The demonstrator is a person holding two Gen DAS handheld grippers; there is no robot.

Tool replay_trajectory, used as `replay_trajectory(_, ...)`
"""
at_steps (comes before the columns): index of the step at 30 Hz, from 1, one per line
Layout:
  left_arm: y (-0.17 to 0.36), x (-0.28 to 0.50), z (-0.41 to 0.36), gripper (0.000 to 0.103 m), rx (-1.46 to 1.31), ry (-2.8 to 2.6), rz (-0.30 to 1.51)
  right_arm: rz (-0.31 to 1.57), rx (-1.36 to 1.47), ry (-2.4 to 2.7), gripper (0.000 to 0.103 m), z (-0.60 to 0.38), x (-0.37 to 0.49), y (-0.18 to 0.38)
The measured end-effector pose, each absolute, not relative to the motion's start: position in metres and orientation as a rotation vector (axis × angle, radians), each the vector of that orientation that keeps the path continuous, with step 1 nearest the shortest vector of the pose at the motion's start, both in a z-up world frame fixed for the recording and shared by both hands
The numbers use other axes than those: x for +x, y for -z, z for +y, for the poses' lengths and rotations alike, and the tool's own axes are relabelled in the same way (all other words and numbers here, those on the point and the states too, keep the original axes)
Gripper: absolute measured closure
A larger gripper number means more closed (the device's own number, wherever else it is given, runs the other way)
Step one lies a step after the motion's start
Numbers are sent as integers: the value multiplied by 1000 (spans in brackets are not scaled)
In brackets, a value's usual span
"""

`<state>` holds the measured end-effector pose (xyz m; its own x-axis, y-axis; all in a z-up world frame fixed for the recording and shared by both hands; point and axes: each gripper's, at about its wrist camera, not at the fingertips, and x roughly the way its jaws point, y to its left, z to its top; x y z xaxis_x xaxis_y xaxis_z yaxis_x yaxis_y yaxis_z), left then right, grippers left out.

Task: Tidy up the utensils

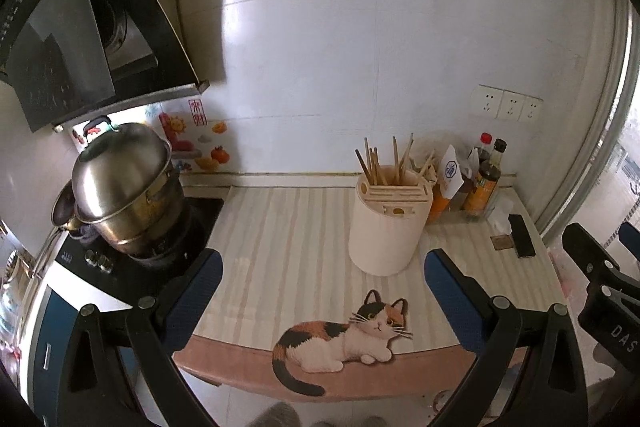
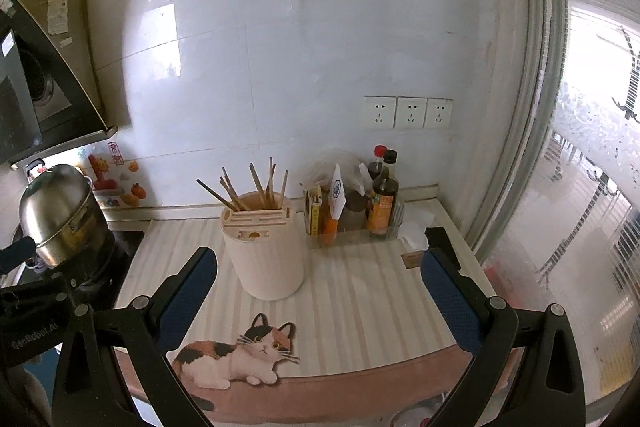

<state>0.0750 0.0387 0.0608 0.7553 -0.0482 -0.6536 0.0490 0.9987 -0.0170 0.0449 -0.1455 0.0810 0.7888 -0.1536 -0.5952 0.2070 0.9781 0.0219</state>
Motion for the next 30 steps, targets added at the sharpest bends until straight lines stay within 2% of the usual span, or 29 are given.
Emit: replay_trajectory(30,-59,87,31,0,22,-10,735,697,53,183,0,-160,77,-74)
